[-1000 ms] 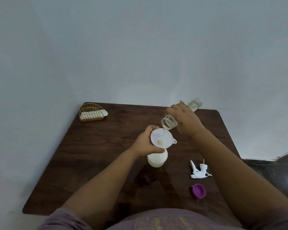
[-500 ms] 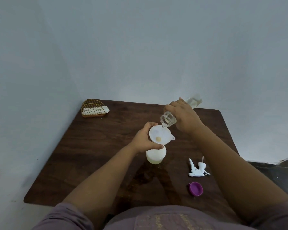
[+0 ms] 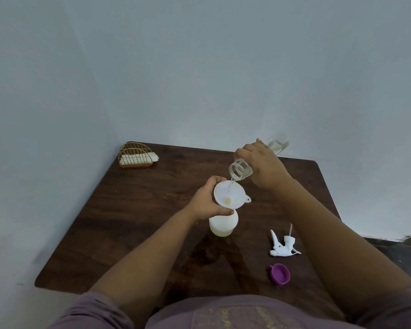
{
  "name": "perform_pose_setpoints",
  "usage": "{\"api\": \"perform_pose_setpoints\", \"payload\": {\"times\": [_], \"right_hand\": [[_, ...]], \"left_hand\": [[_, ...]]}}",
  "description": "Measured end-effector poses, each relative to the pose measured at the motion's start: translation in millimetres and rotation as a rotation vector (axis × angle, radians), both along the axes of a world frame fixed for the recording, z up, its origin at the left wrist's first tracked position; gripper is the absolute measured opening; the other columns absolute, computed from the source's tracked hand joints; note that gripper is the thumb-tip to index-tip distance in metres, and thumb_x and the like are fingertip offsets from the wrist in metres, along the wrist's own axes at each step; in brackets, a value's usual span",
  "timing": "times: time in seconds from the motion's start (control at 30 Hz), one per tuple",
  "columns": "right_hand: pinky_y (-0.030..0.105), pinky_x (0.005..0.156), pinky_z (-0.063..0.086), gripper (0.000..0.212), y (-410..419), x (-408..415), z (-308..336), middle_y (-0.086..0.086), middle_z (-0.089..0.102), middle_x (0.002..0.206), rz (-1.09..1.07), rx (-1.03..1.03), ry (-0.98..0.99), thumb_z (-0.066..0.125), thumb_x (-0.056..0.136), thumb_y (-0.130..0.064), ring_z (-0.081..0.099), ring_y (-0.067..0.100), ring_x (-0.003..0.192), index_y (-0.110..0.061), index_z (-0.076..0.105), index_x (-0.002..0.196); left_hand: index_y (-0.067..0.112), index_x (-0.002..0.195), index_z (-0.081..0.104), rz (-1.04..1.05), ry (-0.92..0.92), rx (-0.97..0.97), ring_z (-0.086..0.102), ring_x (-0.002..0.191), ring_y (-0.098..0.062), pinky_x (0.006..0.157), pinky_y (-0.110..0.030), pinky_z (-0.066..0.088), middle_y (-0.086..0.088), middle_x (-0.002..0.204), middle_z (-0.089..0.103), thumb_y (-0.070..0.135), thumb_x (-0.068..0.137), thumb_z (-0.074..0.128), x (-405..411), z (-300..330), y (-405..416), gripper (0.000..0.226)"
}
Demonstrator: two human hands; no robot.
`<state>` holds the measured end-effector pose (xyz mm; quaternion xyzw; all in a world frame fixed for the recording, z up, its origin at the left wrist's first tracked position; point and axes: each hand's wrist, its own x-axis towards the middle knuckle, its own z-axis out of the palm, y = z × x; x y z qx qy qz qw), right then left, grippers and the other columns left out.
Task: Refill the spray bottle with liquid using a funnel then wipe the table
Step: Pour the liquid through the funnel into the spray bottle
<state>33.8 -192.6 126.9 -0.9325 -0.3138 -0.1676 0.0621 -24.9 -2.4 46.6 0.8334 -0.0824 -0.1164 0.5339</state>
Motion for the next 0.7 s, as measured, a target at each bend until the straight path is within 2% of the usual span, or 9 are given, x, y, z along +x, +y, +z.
{"api": "perform_pose_setpoints", "payload": {"times": [0.33,0.7], "right_hand": [[0.044,0.108,0.029,0.044,2.1,1.4,-2.0,0.004,0.06,0.086,-0.007,0.011,0.005,0.066,0.06,0.009,0.055,0.027,0.086,-0.015,0.06,0.097],[0.041,0.111,0.024,0.042,-0.2,0.7,-3.8,0.004,0.061,0.09,-0.023,-0.004,0.04,0.067,0.064,0.006,0.056,0.028,0.091,-0.015,0.061,0.1]], "left_hand": [[0.027,0.132,0.039,-0.009,0.008,0.003,0.052,0.116,-0.018,0.094,-0.035,0.052,0.005,0.127,0.051,0.022,0.067,0.088,1.2,-0.3,0.9,0.082],[0.028,0.131,0.04,-0.001,0.002,-0.006,0.053,0.115,-0.018,0.092,-0.033,0.053,0.006,0.125,0.051,0.022,0.066,0.088,3.0,-1.7,0.3,0.081]]}}
